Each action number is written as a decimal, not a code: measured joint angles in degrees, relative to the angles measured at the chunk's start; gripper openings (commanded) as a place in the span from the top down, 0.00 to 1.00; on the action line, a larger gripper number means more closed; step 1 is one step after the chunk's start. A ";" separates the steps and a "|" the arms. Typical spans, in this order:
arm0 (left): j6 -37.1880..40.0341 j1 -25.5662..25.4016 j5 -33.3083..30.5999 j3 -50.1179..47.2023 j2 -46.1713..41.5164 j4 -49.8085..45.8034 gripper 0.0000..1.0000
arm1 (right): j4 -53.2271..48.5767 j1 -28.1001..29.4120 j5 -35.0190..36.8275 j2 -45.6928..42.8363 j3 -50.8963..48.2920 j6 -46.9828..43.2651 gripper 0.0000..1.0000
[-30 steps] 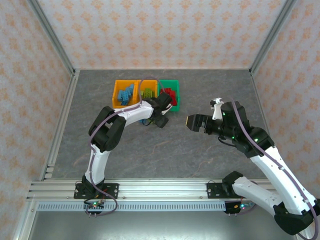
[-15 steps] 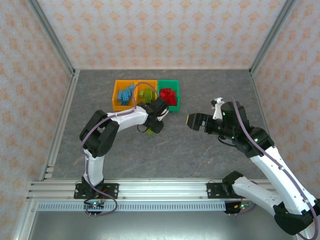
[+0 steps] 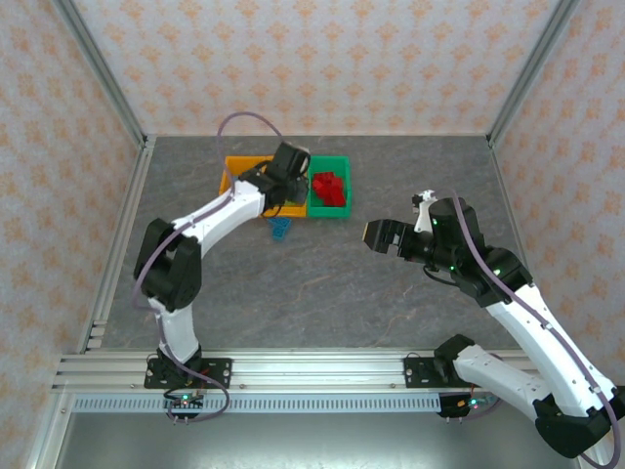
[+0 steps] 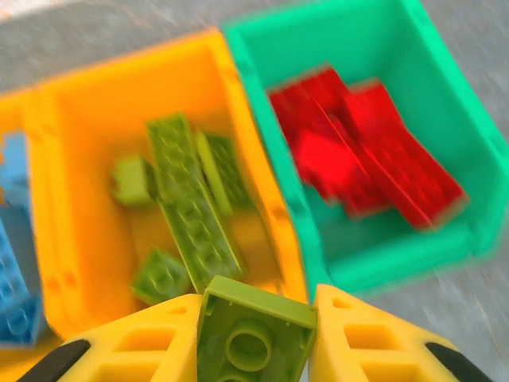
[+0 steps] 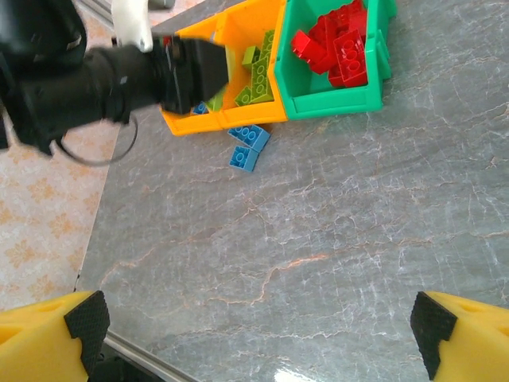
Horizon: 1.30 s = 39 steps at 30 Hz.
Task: Sort the legos into containers by color
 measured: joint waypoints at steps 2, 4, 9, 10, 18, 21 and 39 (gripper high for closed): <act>-0.59 2.19 -0.83 4.70 5.01 0.83 0.68 | 0.24 0.00 0.42 -0.13 -0.39 0.42 0.01; -0.83 3.54 -1.25 8.94 9.55 0.83 0.56 | 0.26 0.00 0.48 -0.15 -0.68 0.83 0.01; -1.70 4.22 -1.92 13.44 14.08 -0.15 0.35 | 0.76 0.00 0.63 -0.20 -0.96 1.62 0.01; -1.84 4.13 -1.81 13.38 13.62 -0.20 0.35 | 1.16 0.00 0.63 -0.17 -1.22 1.70 0.01; -3.54 0.90 1.22 -4.26 -14.32 1.55 0.36 | 8.22 2.64 1.42 6.80 -4.33 5.42 0.00; -2.60 -3.76 1.44 -9.90 -29.70 1.49 0.36 | 12.13 8.37 3.63 15.06 -3.30 7.48 0.01; 13.75 -8.83 3.45 -37.16 -69.92 -17.51 0.00 | 13.84 18.53 18.12 72.22 35.74 11.91 0.17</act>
